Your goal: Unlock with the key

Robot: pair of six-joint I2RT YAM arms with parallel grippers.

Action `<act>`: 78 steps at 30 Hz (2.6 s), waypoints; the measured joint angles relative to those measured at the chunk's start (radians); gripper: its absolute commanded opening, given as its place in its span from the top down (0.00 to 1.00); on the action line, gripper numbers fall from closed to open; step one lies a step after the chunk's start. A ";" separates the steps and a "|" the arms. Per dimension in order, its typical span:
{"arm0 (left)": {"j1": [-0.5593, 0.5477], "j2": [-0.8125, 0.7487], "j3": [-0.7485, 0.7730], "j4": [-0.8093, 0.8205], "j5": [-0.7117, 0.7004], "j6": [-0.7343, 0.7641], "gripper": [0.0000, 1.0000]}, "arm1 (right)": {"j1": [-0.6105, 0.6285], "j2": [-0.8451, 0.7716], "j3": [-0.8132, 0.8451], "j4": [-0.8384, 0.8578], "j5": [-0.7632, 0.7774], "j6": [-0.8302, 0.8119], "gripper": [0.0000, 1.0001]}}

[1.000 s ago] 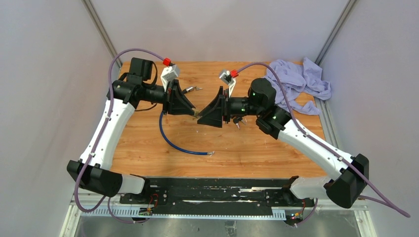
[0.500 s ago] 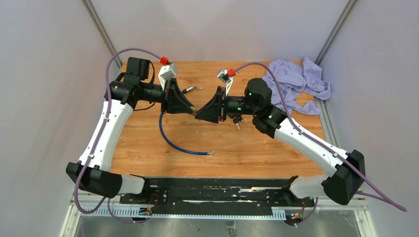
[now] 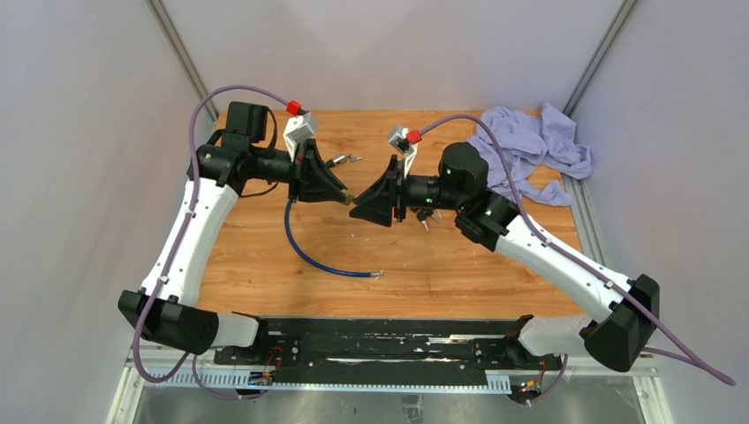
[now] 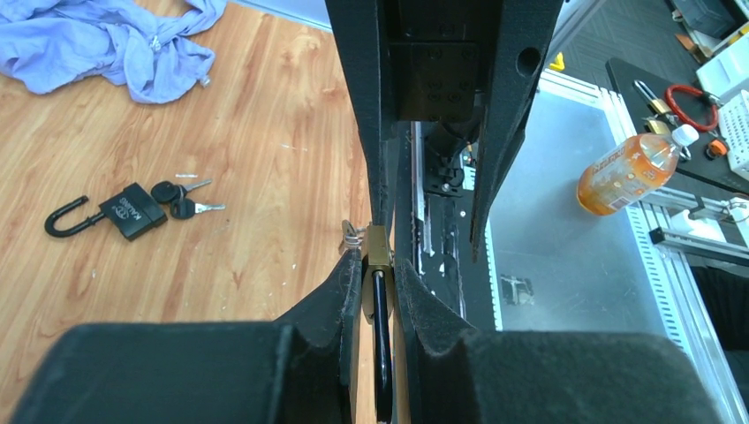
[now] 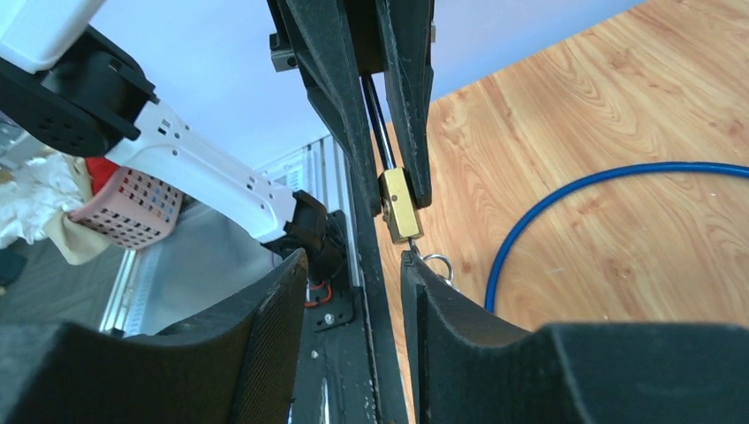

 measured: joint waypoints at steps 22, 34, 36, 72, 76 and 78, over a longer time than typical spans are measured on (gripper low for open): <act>-0.014 -0.018 -0.007 -0.026 0.021 -0.004 1.00 | -0.064 -0.027 0.086 -0.183 -0.115 -0.079 0.57; -0.013 -0.017 -0.005 -0.026 0.037 -0.026 1.00 | -0.067 0.047 0.045 0.032 -0.088 0.050 0.62; -0.013 -0.014 -0.002 -0.027 0.031 -0.028 1.00 | -0.067 0.064 0.035 0.082 -0.109 0.088 0.64; 0.002 0.103 -0.030 -0.058 -0.077 -0.090 0.53 | -0.080 0.133 -0.103 0.251 -0.147 0.462 0.99; 0.024 0.164 -0.030 -0.045 -0.038 -0.127 0.49 | -0.085 0.163 -0.129 0.305 -0.148 0.537 0.99; 0.031 0.196 -0.030 -0.032 -0.019 -0.148 0.31 | -0.085 0.181 -0.141 0.338 -0.152 0.576 0.99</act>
